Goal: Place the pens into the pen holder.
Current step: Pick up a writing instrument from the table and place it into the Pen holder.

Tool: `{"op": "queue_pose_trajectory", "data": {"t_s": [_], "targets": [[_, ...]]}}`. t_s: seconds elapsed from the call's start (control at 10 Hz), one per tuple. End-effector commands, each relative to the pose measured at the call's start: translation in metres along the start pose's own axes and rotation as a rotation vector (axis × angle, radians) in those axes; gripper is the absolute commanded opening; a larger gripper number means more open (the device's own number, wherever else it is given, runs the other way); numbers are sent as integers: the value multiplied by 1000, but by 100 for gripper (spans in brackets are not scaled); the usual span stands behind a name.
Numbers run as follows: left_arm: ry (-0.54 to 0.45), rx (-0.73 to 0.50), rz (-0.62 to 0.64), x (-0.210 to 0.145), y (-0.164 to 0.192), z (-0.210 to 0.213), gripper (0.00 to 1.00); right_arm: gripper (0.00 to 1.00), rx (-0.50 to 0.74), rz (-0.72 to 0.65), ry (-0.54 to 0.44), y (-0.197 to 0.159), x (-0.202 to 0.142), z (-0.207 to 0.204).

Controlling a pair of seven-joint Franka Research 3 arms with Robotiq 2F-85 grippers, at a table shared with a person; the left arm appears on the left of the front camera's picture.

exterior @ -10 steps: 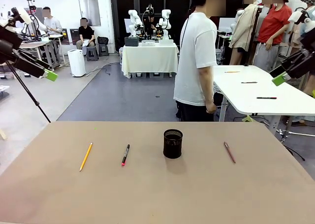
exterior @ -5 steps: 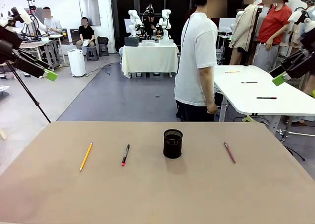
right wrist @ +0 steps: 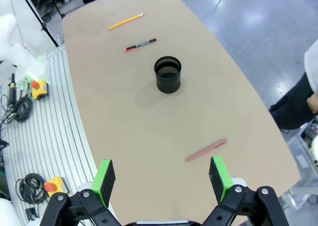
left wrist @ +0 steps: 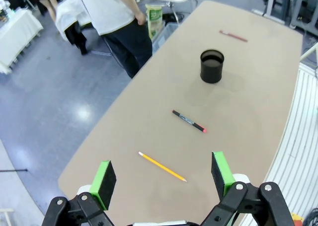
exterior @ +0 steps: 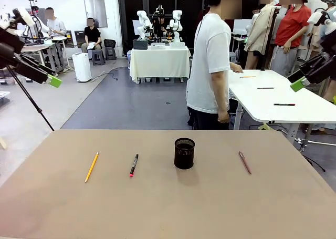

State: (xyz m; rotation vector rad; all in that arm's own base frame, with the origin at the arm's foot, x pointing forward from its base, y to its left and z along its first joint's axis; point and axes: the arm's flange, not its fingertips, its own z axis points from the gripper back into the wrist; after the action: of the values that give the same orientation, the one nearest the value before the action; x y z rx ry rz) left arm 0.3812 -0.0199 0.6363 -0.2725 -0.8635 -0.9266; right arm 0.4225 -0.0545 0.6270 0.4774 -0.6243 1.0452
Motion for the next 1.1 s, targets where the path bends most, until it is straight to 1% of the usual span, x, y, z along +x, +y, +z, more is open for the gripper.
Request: {"op": "queue_pose_trajectory", "data": {"t_s": [0.0, 0.1, 0.2, 0.3, 0.4, 0.5, 0.6, 0.7, 0.8, 0.9, 1.0], "targets": [[182, 26, 97, 15, -21, -36, 100, 100, -1, 2, 3, 0, 2, 2], [228, 76, 181, 25, -31, -54, 100, 100, -1, 2, 3, 0, 2, 2], [270, 110, 225, 32, -35, -71, 100, 100, -1, 2, 3, 0, 2, 2], [295, 101, 254, 39, -40, -90, 100, 100, -1, 2, 3, 0, 2, 2], [335, 57, 314, 47, -48, -114, 100, 100, -1, 2, 3, 0, 2, 2], [410, 35, 372, 50, -51, -145, 100, 100, -1, 2, 3, 0, 2, 2], [454, 17, 383, 52, -54, -170, 100, 100, -1, 2, 3, 0, 2, 2], [494, 53, 393, 48, -56, -189, 100, 100, -1, 2, 3, 0, 2, 2], [515, 97, 373, 44, -56, -197, 100, 100, -1, 2, 3, 0, 2, 2], [535, 15, 345, 41, -57, -198, 100, 100, -1, 2, 3, 0, 2, 2], [483, 38, 384, 36, -63, -201, 100, 100, -1, 2, 3, 0, 2, 2]]}}
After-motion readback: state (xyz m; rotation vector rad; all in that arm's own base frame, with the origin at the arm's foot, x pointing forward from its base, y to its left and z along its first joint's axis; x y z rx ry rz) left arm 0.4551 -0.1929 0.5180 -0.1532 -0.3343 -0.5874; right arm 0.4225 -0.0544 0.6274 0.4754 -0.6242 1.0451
